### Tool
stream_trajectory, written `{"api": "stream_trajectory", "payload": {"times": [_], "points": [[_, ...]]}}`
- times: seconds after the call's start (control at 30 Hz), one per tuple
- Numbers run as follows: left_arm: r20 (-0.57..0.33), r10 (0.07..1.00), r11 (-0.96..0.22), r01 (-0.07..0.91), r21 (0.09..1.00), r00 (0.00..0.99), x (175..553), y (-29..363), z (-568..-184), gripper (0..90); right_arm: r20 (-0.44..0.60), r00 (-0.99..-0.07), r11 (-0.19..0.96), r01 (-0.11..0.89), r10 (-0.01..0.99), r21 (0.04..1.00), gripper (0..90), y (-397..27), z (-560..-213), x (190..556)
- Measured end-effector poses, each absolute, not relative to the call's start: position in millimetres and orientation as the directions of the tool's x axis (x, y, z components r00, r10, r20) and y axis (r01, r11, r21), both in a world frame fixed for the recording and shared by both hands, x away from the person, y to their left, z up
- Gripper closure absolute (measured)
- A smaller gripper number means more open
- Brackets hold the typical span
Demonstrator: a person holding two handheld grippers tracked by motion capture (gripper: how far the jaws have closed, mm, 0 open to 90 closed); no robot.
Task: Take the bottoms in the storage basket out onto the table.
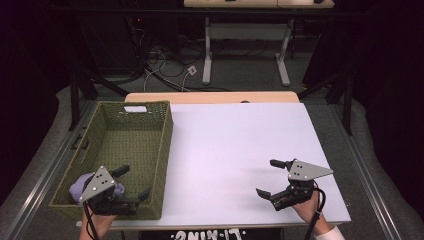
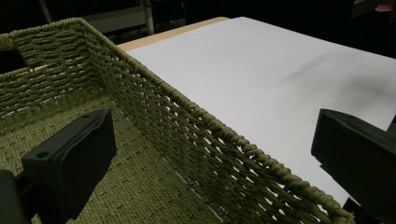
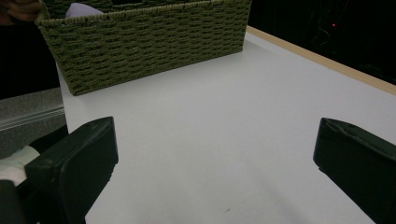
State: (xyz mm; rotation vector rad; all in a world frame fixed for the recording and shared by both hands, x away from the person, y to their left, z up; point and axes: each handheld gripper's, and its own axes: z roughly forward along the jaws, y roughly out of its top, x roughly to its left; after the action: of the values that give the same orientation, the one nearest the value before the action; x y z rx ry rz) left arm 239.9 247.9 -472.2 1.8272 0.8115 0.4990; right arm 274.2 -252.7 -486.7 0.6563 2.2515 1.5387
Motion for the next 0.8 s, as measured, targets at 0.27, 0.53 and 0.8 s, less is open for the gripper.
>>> {"api": "stream_trajectory", "payload": {"times": [0.27,0.53,0.8], "points": [[-0.032,0.728,-0.249,0.307,0.918,0.685,240.2,247.5,-471.3,0.0,-0.018,-0.836,0.309,0.183,0.549,0.933,0.0,-252.0,-487.1,273.8],[-0.041,0.716,-0.26,0.321,0.911,0.697,243.2,245.0,-468.8,0.0,-0.016,-0.837,0.31,0.185,0.547,0.933,0.0,-251.2,-488.2,274.4],[-0.044,0.721,-0.265,0.334,0.904,0.691,246.7,246.8,-463.1,0.0,-0.012,-0.837,0.312,0.191,0.547,0.931,0.0,-250.8,-489.4,275.2]]}}
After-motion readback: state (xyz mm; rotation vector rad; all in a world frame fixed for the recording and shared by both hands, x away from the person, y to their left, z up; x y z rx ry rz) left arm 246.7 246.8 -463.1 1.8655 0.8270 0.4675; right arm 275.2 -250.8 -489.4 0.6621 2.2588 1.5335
